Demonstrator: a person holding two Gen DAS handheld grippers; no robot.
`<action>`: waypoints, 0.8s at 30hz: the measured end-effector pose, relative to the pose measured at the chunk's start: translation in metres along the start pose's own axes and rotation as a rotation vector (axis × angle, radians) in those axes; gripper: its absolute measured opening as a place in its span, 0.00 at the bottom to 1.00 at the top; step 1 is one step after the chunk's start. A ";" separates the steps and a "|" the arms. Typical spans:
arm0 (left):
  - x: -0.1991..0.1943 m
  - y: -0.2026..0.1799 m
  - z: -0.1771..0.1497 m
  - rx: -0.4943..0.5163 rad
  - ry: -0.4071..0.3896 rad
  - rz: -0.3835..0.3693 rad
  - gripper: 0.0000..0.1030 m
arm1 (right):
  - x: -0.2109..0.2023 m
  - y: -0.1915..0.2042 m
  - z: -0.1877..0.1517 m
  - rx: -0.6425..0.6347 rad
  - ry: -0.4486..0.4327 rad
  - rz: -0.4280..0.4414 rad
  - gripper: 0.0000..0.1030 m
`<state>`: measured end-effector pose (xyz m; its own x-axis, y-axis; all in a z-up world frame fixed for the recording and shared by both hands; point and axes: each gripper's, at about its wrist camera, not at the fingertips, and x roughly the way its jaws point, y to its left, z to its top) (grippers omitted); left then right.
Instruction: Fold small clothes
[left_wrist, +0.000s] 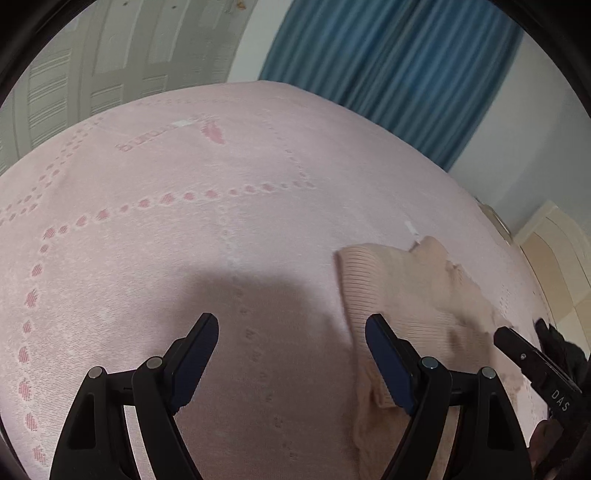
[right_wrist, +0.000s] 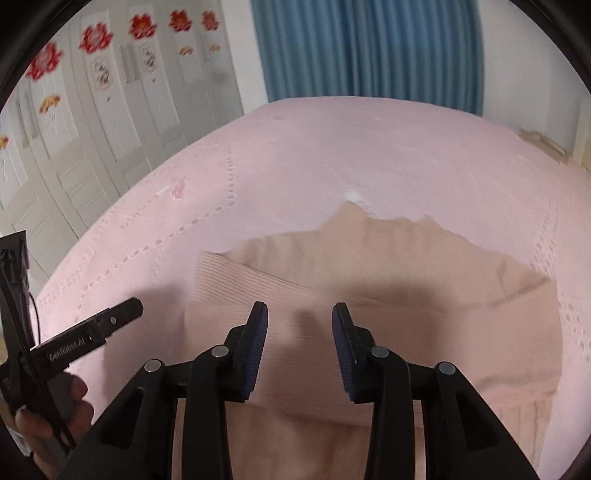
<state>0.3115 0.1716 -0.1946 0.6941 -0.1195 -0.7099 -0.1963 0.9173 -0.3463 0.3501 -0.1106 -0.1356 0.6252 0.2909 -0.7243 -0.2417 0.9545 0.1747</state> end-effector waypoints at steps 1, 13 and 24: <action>0.000 -0.007 -0.001 0.015 0.000 -0.012 0.78 | -0.008 -0.012 -0.002 0.013 -0.010 -0.012 0.36; 0.017 -0.074 -0.015 0.102 -0.018 -0.042 0.66 | -0.056 -0.182 -0.057 0.228 0.030 -0.244 0.56; 0.030 -0.081 -0.020 0.112 0.007 -0.008 0.40 | -0.013 -0.209 -0.077 0.241 0.113 -0.241 0.55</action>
<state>0.3345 0.0863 -0.2007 0.6907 -0.1294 -0.7115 -0.1116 0.9530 -0.2816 0.3351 -0.3192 -0.2139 0.5532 0.0597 -0.8309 0.0929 0.9868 0.1328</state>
